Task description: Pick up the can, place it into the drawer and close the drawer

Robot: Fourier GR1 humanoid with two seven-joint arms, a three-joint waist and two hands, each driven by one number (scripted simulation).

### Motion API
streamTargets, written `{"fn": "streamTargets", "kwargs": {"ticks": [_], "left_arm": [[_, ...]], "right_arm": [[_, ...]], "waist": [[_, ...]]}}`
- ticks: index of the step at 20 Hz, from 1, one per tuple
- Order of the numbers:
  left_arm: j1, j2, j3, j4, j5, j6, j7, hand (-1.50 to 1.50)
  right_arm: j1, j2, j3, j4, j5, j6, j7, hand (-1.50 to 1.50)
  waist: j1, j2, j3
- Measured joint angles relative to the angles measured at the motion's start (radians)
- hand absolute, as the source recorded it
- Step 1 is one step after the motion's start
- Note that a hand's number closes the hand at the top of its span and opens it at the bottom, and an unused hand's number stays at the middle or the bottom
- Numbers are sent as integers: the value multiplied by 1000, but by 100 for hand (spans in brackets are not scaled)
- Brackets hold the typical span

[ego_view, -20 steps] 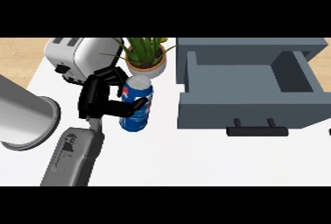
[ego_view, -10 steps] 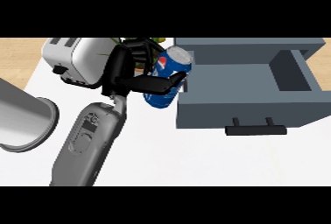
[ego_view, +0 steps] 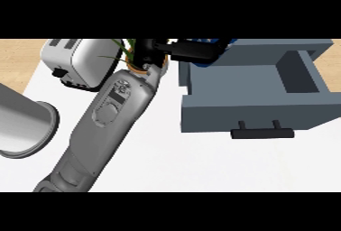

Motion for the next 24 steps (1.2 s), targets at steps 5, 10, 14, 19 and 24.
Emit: {"fn": "streamTargets", "kwargs": {"ticks": [5,10,14,19,24], "left_arm": [[-129,0,-44,135,62,72,-4,150],[-246,0,-62,272,121,98,-22,150],[-322,0,-99,371,181,130,-50,150],[-399,0,-121,494,242,131,-98,150],[-456,0,-146,602,288,131,-139,150]], "right_arm": [[-15,-2,-3,14,4,2,0,-150],[-20,2,14,4,15,-10,5,-150],[-22,7,32,-10,28,-17,20,-150],[-48,1,28,12,25,-18,22,-150],[-54,-8,21,26,25,-7,9,-150]], "waist": [[-7,2,0],[-14,3,0],[-22,5,0],[-30,8,1],[-44,11,2]]}}
